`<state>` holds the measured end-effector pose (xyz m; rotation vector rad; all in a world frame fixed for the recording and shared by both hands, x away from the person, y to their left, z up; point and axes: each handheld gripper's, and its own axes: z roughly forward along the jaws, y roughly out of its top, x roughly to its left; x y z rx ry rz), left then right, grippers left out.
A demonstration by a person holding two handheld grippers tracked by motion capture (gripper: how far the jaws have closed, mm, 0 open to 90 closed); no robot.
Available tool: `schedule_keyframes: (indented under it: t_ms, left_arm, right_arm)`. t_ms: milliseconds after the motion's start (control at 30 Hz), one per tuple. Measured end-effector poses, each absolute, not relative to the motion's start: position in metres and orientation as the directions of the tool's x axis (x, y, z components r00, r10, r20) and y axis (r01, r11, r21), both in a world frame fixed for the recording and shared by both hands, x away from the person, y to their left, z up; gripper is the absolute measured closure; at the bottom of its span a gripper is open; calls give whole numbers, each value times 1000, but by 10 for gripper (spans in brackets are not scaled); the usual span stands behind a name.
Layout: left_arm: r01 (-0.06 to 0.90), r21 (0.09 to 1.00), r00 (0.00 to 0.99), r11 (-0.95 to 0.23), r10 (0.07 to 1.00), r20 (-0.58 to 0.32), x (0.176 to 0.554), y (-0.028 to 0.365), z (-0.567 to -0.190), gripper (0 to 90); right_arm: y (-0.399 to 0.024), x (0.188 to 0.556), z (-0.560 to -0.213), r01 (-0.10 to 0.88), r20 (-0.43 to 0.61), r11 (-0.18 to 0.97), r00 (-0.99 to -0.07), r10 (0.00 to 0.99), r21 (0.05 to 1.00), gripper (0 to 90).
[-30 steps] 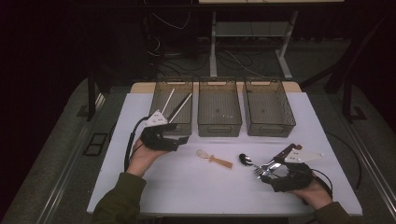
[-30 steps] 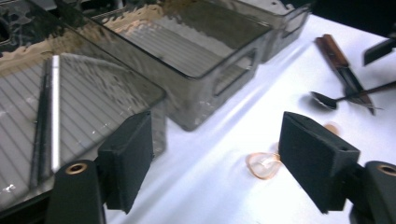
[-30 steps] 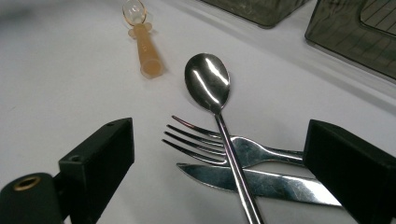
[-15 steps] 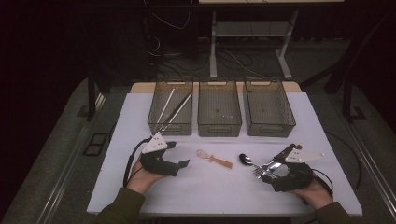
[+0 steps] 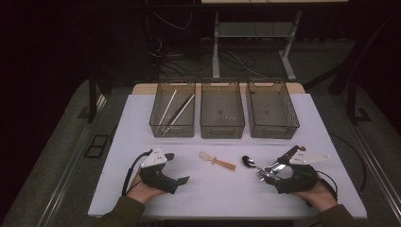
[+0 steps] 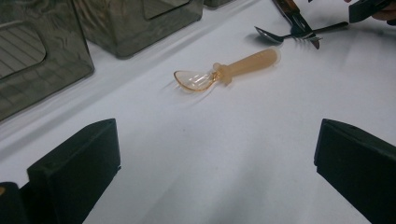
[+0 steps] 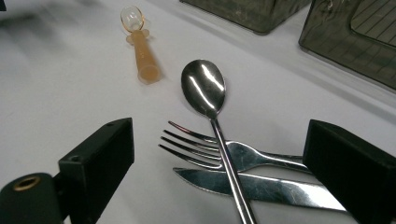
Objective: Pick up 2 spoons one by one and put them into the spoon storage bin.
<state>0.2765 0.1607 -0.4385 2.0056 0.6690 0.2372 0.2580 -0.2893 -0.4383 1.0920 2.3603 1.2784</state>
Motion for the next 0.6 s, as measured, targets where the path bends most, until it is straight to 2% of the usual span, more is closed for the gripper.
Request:
schedule_keyframes:
  t_ms: [300,600]
  left_arm:
    - [366,844,832,-391,544,-109,277,161,-439,0]
    - [382,839,824,-388,554,-119,278,162,-438,3]
  right_arm:
    - [-288,261,-436,493,143,337,-707,693,802,93]
    - [-284,269,-429,522,199,309,-705,680,795,93]
